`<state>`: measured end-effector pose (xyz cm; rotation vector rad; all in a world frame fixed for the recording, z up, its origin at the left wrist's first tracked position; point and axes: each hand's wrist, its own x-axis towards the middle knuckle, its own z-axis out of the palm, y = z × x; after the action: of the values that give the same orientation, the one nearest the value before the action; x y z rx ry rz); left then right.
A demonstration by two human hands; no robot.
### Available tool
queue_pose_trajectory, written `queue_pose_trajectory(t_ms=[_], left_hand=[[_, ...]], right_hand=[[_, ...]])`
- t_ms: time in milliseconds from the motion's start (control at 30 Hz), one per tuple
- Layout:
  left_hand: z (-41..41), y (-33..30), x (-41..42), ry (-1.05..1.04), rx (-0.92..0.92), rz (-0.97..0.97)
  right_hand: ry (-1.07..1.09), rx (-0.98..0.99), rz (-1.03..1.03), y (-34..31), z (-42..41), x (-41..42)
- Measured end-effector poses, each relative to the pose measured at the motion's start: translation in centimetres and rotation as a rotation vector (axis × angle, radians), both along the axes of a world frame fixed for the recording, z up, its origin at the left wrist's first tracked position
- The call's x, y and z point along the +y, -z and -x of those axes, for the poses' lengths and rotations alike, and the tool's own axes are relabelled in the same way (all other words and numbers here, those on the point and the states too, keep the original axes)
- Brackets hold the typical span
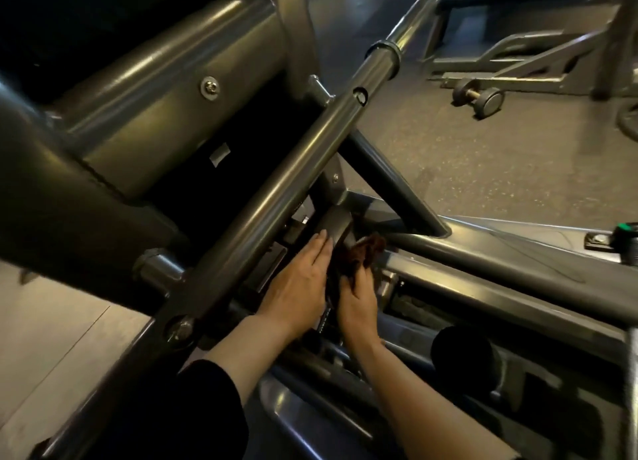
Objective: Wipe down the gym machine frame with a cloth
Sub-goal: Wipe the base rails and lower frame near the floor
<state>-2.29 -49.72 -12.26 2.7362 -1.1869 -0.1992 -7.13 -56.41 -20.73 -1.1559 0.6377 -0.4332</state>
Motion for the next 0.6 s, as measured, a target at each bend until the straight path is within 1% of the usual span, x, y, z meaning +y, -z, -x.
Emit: queue_pose_trajectory(t_ms=[67, 133, 233, 367, 500, 600], left_hand=[[-1.2, 1.0, -1.4, -0.012, 0.015, -0.017], [-2.6, 1.9, -2.6, 0.009, 0.0, -0.028], [-4.9, 3.7, -4.1, 0.026, -0.026, 0.021], [-5.2, 5.7, -4.3, 0.016, -0.221, -0.01], [-5.2, 6.4, -4.5, 0.013, -0.333, -0.004], [-5.1, 6.6, -4.6, 0.008, -0.402, -0.01]], right_hand=[[-0.031, -0.018, -0.066, 0.7, -1.8, -0.2], [0.001, -0.011, -0.144, 1.5, -3.2, -0.5], [0.033, 0.038, -0.246, 4.2, -4.4, -0.7], [-0.013, 0.093, -0.352, 6.1, -4.2, -0.5], [-0.013, -0.068, -0.41, 4.4, -3.7, -1.5], [-0.001, -0.064, -0.436, 5.0, -4.5, -2.4]])
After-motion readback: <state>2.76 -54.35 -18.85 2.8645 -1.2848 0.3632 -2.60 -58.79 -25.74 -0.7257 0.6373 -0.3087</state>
